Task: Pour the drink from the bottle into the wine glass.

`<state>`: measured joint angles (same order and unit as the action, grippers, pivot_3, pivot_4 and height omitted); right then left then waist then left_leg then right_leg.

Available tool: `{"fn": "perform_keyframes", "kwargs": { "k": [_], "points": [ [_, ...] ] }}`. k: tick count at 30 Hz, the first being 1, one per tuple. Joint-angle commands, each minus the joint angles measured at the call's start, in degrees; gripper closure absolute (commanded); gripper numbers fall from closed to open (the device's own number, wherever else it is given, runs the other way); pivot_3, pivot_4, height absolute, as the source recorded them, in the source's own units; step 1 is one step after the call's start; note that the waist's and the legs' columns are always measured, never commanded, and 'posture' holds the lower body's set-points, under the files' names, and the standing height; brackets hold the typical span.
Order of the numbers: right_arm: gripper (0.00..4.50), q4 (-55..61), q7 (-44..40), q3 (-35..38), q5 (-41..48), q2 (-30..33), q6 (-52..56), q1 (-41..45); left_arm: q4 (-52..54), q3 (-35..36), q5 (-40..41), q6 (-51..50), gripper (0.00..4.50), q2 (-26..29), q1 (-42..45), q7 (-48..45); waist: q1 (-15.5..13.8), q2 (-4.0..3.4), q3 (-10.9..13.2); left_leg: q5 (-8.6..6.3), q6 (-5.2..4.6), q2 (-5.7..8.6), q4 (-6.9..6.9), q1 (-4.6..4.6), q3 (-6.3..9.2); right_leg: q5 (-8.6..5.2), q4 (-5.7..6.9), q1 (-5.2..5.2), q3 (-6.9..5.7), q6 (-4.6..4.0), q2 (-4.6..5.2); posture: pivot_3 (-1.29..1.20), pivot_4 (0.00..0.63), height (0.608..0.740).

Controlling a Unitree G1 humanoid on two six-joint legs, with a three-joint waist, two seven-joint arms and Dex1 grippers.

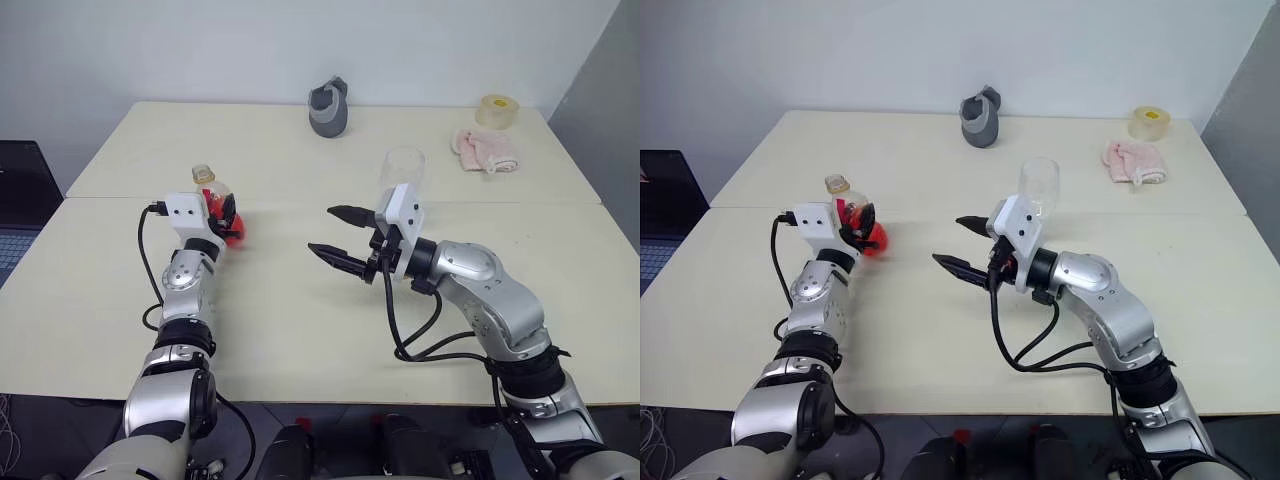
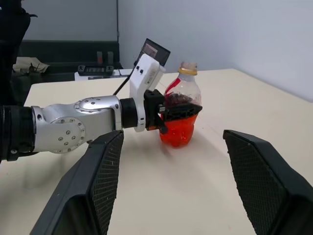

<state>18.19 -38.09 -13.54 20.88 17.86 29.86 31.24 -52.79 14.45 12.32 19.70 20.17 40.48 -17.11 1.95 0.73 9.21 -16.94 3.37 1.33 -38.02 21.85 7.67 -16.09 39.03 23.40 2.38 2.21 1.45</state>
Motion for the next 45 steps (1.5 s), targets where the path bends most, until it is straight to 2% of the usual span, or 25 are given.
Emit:
{"fn": "perform_keyframes", "kwargs": {
  "k": [1, 5, 10, 21, 32, 40, 45],
  "points": [
    [1.01, 0.78, 0.31, 1.94, 0.08, -0.09, -1.00, 1.86, -0.06, 1.08, -0.03, 1.66, 1.18, 1.12, 0.10, -0.11, 0.01, 0.00, 0.00, 0.00, 0.00, 0.00, 0.00, 0.00, 0.01, 0.00, 0.00, 0.00, 0.00, 0.00, 0.00, 0.00, 0.150, 0.740],
    [1.01, 0.42, 0.00, 2.24, -0.06, 0.13, -1.19, 2.07, 1.23, 1.21, 0.42, 1.42, 0.02, 1.01, -0.65, -0.13, 0.02, 0.00, 0.00, 0.00, 0.00, 0.00, 0.00, 0.00, 0.00, 0.00, 0.00, 0.00, 0.00, 0.00, 0.00, 0.00, 0.150, 0.740],
    [1.01, 0.07, -0.76, 2.64, -0.15, 0.74, -1.75, 1.89, 5.34, 1.72, 1.46, -0.54, 0.02, 0.46, -3.59, 0.41, 0.07, 0.00, 0.00, 0.00, 0.00, -0.01, 0.00, -0.01, 0.00, 0.00, 0.00, 0.00, 0.01, 0.00, 0.00, 0.00, 0.150, 0.740],
    [1.01, 1.14, -0.97, 3.81, 0.50, 2.53, -1.96, -0.10, 27.93, 0.54, 3.44, -12.14, 0.02, -1.80, -15.78, -0.18, -0.05, -0.01, -0.01, 0.00, 0.00, -0.05, 0.00, 0.00, 0.01, 0.00, 0.00, -0.01, 0.02, 0.00, 0.10, 0.00, 0.150, 0.740],
    [1.01, 3.93, -0.40, 4.96, 0.91, 3.95, -0.60, -2.55, 44.25, -0.18, 4.66, -22.89, 0.02, -2.65, -24.56, 0.34, -0.04, 0.00, -0.01, 0.00, -0.01, -0.04, 0.01, -0.01, -0.01, 0.00, -0.01, -0.02, 0.03, 0.00, 0.16, 0.00, 0.150, 0.740],
    [1.01, 10.08, 1.27, 8.15, 1.44, 8.06, 1.99, -11.33, 66.84, -3.07, 9.55, -36.44, 0.02, -2.75, -38.18, -1.17, -0.17, 0.00, -0.01, -0.04, -0.07, -0.14, 0.02, -0.03, 0.00, 0.00, -0.04, -0.11, 0.04, 0.00, 0.31, 0.00, 0.150, 0.740],
    [1.01, 9.05, 8.37, 10.74, -3.61, 8.98, 2.59, -16.87, 76.04, -5.94, 14.96, -42.63, 0.02, -1.20, -41.98, -6.06, -0.24, 0.00, -0.01, -0.06, -0.10, -0.07, 0.01, -0.08, -0.06, -0.01, -0.04, -0.20, 0.02, 0.02, 0.15, 0.00, 0.150, 0.740]
  ]
}}
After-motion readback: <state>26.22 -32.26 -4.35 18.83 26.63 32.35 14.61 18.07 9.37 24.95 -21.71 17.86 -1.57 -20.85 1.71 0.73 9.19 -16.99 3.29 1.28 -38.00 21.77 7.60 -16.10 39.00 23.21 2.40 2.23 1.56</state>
